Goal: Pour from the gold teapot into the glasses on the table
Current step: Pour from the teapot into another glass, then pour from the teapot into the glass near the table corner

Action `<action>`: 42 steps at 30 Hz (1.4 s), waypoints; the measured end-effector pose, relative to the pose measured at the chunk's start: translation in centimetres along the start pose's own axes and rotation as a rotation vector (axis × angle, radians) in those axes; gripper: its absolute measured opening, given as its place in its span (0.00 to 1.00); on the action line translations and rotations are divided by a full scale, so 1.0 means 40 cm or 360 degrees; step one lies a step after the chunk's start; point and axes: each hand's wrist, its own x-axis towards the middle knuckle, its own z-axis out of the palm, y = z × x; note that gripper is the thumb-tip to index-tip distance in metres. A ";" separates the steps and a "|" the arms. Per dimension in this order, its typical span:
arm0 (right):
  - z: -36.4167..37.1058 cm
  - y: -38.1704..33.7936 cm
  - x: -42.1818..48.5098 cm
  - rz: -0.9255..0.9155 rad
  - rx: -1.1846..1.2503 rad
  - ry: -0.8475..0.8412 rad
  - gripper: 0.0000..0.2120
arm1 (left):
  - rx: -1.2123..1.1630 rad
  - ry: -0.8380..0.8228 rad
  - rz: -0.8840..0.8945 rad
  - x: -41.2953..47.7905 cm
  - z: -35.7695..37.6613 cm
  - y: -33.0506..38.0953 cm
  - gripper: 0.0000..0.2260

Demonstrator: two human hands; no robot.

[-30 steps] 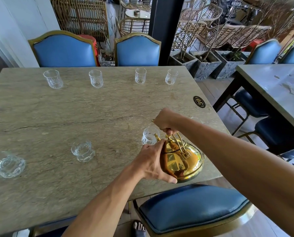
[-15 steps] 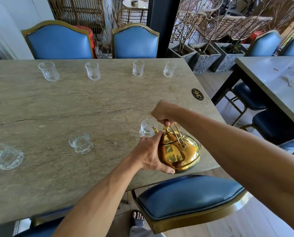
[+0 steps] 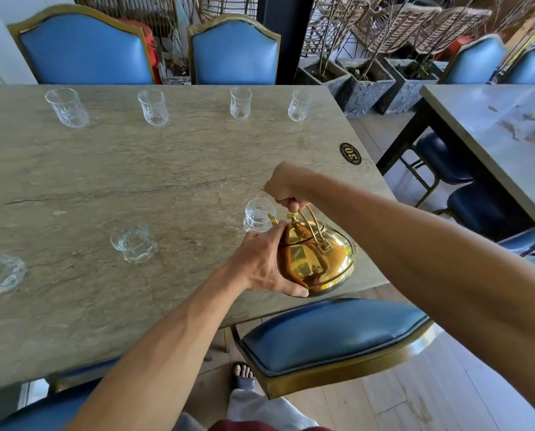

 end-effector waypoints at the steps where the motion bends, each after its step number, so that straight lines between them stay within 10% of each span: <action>1: 0.000 0.000 -0.001 0.0001 0.0020 0.0001 0.13 | 0.0007 -0.0005 -0.0003 0.000 0.001 0.000 0.59; 42: -0.109 0.297 -0.242 -0.0214 0.0910 0.0711 0.20 | 0.0661 -0.0210 0.0468 0.121 0.032 0.158 0.76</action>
